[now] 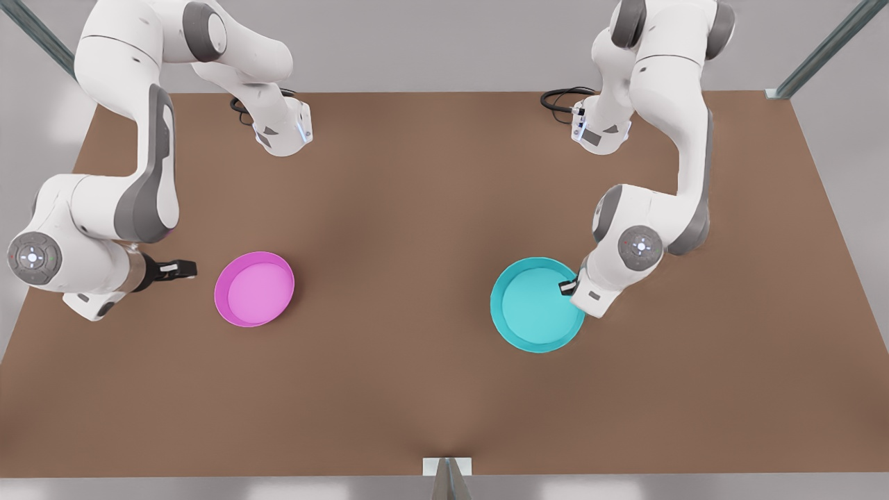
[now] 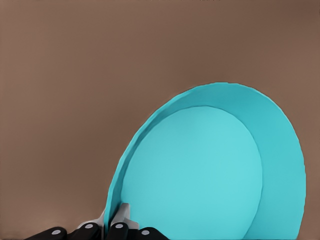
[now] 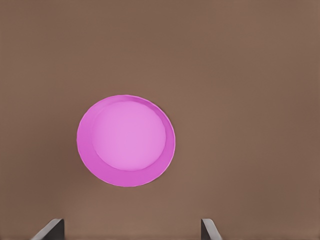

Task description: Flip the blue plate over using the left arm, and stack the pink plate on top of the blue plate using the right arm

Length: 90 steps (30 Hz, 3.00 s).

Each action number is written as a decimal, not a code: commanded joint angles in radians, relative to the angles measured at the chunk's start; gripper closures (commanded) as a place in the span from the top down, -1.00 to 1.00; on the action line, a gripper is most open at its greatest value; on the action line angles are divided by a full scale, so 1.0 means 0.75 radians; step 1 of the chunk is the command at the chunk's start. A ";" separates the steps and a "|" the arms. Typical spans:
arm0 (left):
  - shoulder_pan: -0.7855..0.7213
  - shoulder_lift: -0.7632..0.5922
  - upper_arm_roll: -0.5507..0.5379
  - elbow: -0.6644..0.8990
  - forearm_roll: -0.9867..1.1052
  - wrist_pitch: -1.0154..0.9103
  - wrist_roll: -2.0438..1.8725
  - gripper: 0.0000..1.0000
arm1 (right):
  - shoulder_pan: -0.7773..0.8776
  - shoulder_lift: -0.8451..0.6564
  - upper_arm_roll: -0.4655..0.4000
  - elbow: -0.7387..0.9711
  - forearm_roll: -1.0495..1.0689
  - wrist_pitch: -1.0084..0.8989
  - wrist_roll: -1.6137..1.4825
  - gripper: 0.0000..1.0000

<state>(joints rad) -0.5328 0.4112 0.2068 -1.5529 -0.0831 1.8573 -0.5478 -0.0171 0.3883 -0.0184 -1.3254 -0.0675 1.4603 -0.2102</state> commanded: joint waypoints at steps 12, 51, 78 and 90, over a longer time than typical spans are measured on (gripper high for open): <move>-0.466 0.053 0.002 0.109 0.927 -0.396 -0.411 -0.57 | -0.032 0.012 0.000 -0.002 0.000 0.000 -0.010 1.00; -1.063 1.051 0.005 0.520 1.882 -0.828 -0.534 -0.57 | -0.057 0.032 0.000 -0.006 0.018 0.000 -0.012 1.00; -1.079 1.059 -0.114 0.692 1.833 -0.787 -0.865 1.00 | -0.071 0.039 0.000 -0.004 0.020 0.000 -0.018 1.00; -1.034 1.070 -0.149 0.768 1.815 -0.425 -1.681 1.00 | -0.071 0.041 0.000 -0.004 0.018 0.000 -0.016 1.00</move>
<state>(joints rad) -1.3041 1.2162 0.0949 -0.9757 1.2828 1.5483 -1.8202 -0.0706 0.4189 -0.0184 -1.3284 -0.0537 1.4603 -0.2224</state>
